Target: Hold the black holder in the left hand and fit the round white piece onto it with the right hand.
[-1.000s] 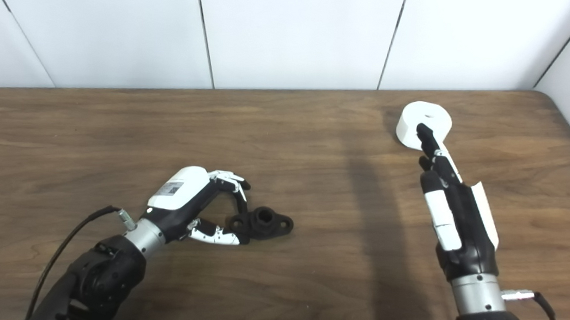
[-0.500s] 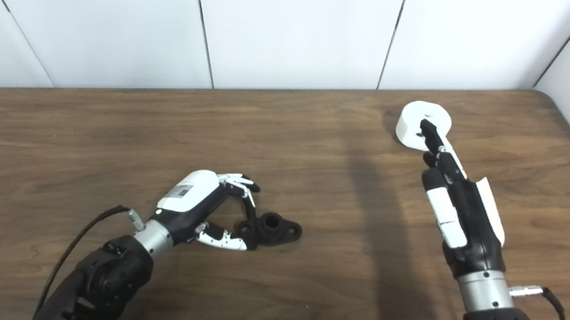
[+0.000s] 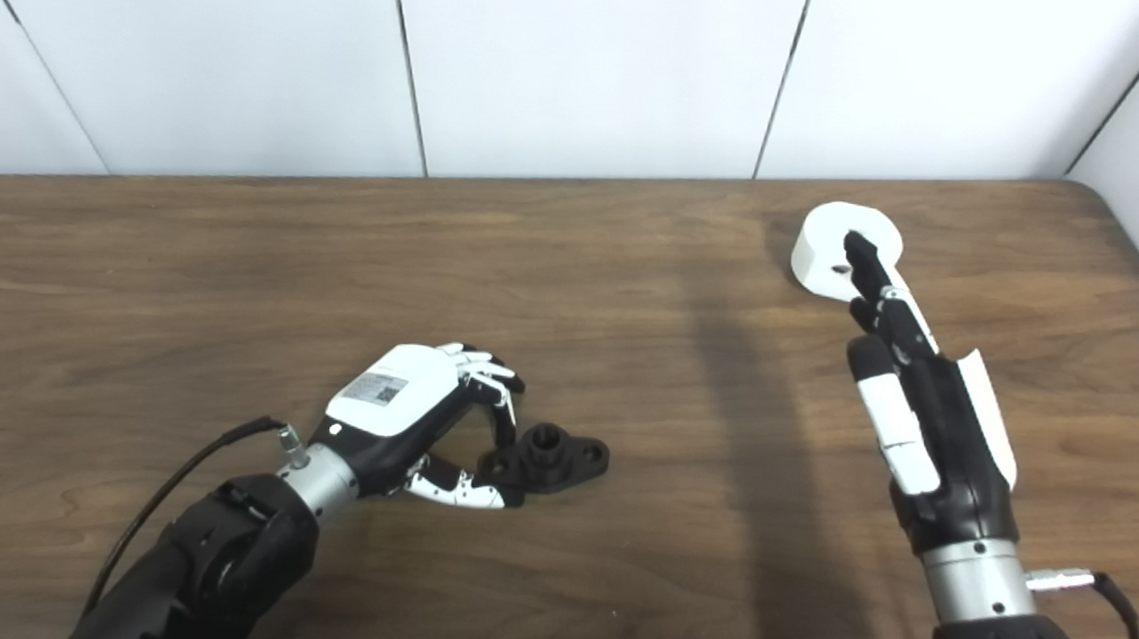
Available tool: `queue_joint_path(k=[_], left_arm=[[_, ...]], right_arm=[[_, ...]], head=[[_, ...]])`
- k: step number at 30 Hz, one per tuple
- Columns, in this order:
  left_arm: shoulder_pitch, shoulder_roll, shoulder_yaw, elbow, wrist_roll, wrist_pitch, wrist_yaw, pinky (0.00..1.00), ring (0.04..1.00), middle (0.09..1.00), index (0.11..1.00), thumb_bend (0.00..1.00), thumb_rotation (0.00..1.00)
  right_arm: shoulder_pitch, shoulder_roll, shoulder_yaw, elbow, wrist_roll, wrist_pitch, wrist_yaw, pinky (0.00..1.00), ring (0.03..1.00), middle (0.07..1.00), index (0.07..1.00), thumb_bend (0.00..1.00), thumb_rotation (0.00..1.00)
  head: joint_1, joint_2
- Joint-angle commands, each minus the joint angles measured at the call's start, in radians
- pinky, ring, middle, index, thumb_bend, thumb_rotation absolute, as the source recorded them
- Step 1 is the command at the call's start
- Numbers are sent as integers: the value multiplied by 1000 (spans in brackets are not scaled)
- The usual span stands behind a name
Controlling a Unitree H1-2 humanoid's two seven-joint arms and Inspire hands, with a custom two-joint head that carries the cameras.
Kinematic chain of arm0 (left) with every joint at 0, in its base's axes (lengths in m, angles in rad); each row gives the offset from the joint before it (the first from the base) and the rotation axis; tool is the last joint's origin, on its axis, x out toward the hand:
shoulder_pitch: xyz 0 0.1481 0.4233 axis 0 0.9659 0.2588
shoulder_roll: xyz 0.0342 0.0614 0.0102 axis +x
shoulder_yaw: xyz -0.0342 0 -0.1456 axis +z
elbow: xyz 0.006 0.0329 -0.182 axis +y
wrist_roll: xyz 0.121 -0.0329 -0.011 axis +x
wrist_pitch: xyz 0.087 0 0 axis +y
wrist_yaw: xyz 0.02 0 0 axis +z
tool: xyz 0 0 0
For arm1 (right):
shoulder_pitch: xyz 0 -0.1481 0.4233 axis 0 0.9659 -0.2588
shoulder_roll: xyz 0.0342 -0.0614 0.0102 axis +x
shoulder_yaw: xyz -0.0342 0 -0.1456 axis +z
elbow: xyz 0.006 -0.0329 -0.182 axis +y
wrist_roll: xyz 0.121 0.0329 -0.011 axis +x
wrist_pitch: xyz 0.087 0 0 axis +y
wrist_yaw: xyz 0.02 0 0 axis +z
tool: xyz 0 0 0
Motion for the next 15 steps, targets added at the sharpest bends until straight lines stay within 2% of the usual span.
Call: queue_joint_path(k=[1, 8, 15], left_arm=[[24, 24, -41, 39, 55, 23, -92, 940, 889, 815, 491, 511, 56], [21, 33, -47, 40, 57, 28, -105, 936, 889, 814, 490, 511, 56], [19, 37, -46, 50, 47, 26, -113, 937, 894, 815, 490, 510, 59]], right_arm=[[-20, -13, -17, -39, 8, -13, -5, 985, 995, 977, 952, 615, 929], [-43, -7, -36, -36, 2, 11, -16, 979, 998, 975, 941, 646, 910], [-108, -59, -61, -15, -43, 53, -7, 991, 1000, 972, 931, 641, 921]], head=[[-1, 1], [-13, -1], [-23, 0]])
